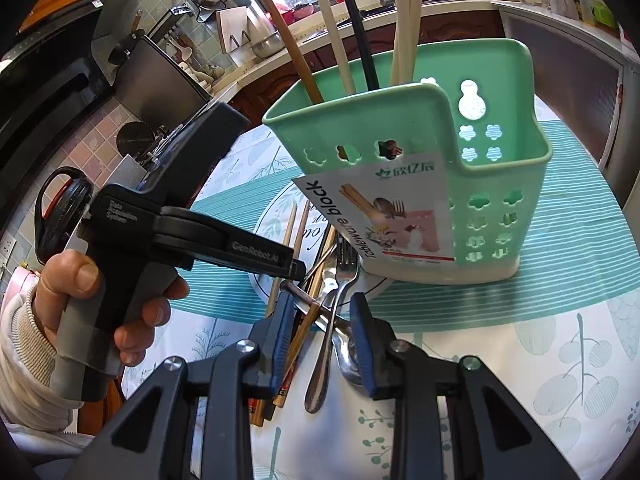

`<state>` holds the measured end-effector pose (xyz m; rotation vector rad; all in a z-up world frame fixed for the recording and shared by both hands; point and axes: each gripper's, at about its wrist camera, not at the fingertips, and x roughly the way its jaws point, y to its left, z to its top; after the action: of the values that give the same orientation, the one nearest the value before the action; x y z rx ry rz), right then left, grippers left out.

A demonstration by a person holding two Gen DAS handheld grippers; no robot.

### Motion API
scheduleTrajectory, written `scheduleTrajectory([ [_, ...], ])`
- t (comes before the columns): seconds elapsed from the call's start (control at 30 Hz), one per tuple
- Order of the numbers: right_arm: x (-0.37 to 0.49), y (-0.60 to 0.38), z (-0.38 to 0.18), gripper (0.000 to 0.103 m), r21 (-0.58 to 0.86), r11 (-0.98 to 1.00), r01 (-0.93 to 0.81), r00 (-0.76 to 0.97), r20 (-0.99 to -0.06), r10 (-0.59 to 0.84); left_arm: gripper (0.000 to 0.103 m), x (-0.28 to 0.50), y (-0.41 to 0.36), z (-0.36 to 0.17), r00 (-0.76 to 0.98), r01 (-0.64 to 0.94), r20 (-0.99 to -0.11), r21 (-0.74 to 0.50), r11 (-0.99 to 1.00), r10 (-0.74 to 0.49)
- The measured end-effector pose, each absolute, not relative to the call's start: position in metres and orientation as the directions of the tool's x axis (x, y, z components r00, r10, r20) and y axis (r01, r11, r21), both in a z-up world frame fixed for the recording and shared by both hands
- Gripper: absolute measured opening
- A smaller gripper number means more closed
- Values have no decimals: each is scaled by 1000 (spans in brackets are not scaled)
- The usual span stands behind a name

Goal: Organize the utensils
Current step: 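Lower the left gripper onto the pile and close on two plain wooden chopsticks, then lift the wooden chopsticks with the left gripper and drop them into the holder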

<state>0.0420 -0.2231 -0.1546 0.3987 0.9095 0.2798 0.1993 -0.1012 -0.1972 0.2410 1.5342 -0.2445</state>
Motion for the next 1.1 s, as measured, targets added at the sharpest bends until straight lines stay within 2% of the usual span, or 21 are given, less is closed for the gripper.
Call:
scheduleTrajectory([
  [0.2,41,-227,-154,29,451,891,-58,588,-706,395,10,194,-81,-198,-43,277,-999,-38,960,-27],
  [0.47,41,-219,-153,29,443,893,-80,582,-706,403,10,175,-41,-185,-2,196,-992,-125,973,-127],
  [0.67,41,-205,-149,29,418,901,-118,575,-710,405,10,150,-42,-133,177,258,-962,-157,953,-206],
  [0.87,40,-198,-135,29,402,903,-151,588,-698,409,10,137,-50,-69,371,334,-893,-128,934,-254],
  [1.1,59,-205,-132,29,467,878,-101,525,-725,446,10,122,-47,-9,454,371,-820,-181,911,-348],
])
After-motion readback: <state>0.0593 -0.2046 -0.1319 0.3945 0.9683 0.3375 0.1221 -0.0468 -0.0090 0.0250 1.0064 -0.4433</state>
